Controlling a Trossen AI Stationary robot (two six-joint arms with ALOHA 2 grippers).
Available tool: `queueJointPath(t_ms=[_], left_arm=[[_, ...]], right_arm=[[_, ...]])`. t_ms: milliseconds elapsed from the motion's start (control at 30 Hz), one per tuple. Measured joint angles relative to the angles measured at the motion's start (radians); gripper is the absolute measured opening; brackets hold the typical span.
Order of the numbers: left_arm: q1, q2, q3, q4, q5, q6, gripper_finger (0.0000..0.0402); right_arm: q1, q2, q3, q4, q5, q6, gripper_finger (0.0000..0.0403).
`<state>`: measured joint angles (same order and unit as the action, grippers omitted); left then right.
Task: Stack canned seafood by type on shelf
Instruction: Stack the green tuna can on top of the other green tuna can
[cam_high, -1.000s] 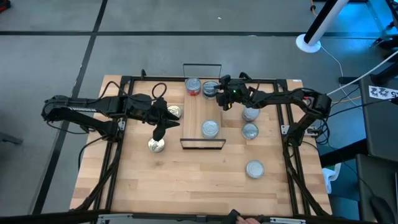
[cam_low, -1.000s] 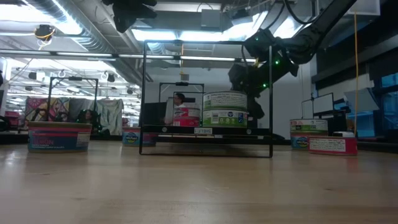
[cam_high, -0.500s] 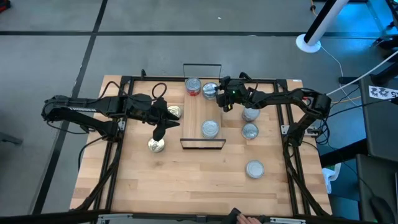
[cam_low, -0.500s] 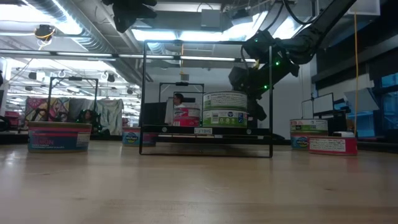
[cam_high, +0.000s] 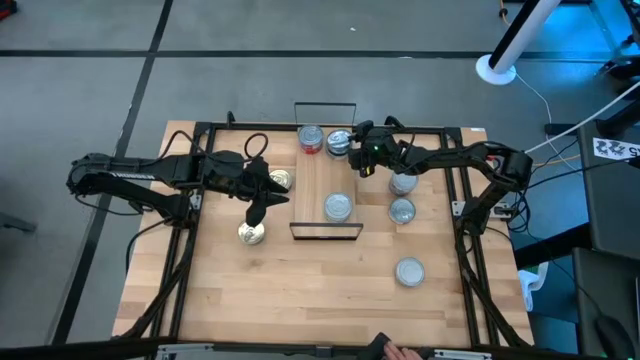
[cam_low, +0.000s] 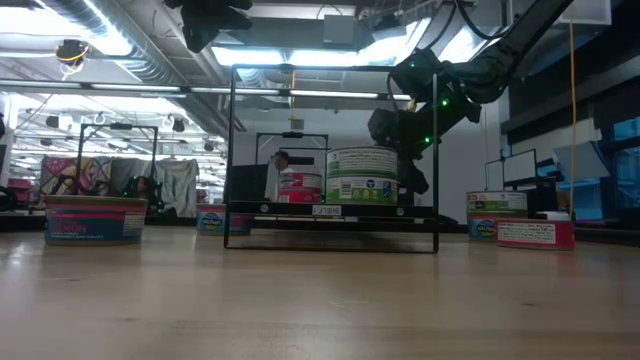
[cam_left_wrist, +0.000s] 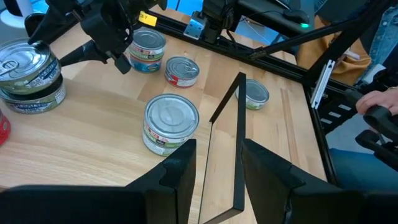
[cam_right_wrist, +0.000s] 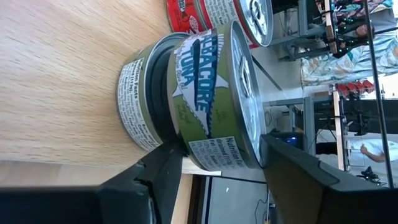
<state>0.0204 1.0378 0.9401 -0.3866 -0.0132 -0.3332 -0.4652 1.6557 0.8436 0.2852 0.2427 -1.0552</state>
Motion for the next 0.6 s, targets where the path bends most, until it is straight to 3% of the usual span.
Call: queueJointPath(t_ms=[367,600], left_arm=[[0.0,0.0,0.0,0.0,0.0,-0.005,0.0123],[0.0,0.0,0.0,0.0,0.0,-0.006,0.0123]], right_arm=[[0.0,0.0,0.0,0.0,-0.002,0.003,0.0214],[0.0,0.0,0.0,0.002,-0.112,0.009,0.0214]])
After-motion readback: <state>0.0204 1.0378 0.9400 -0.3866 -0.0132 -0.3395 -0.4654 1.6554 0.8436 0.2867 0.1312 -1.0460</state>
